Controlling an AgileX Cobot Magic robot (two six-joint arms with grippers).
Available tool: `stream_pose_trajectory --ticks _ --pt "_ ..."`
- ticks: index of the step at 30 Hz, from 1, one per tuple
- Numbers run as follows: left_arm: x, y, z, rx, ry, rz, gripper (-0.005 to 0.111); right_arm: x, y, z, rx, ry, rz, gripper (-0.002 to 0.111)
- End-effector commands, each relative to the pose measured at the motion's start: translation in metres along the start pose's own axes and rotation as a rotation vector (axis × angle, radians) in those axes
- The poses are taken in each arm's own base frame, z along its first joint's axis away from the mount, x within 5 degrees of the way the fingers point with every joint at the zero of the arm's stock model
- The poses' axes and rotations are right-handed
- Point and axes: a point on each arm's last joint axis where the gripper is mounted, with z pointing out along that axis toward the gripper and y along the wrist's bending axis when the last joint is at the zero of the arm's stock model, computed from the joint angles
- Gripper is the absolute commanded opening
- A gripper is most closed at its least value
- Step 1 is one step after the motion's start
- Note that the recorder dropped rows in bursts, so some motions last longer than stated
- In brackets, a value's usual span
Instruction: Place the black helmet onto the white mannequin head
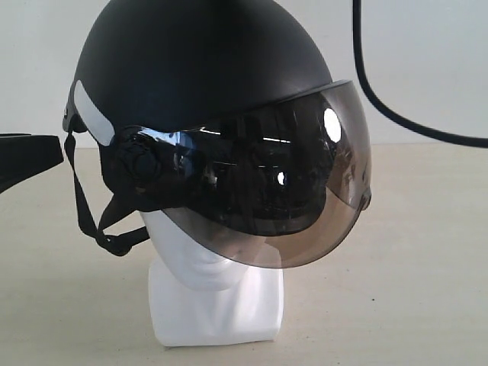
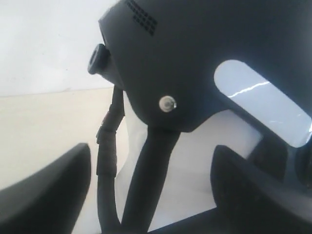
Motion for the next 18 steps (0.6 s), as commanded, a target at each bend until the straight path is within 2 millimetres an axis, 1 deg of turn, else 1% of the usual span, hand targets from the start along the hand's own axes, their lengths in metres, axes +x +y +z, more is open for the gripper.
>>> stream_pose_trajectory --ticks 1,5,8,11,15,18 --pt "0.001 0.001 0.007 0.031 0.000 0.010 0.067 -0.005 -0.001 -0.005 0.002 -0.027 -0.008 0.000" --pt "0.005 -0.001 0.016 0.068 0.016 0.031 0.065 -0.005 -0.001 -0.005 0.002 -0.027 -0.006 0.000" --pt "0.008 0.003 0.023 0.040 0.025 0.037 0.064 -0.005 -0.001 -0.005 0.002 -0.027 -0.001 0.000" --pt "0.011 0.008 0.026 0.012 0.044 0.046 0.064 -0.005 -0.001 -0.005 0.002 -0.027 -0.001 0.000" --pt "0.004 0.009 0.026 0.004 0.005 0.056 0.062 -0.005 -0.001 -0.005 0.002 -0.027 -0.001 0.000" --pt "-0.004 0.008 0.027 0.006 -0.010 0.067 0.056 -0.005 -0.001 -0.005 0.002 -0.025 -0.001 0.000"
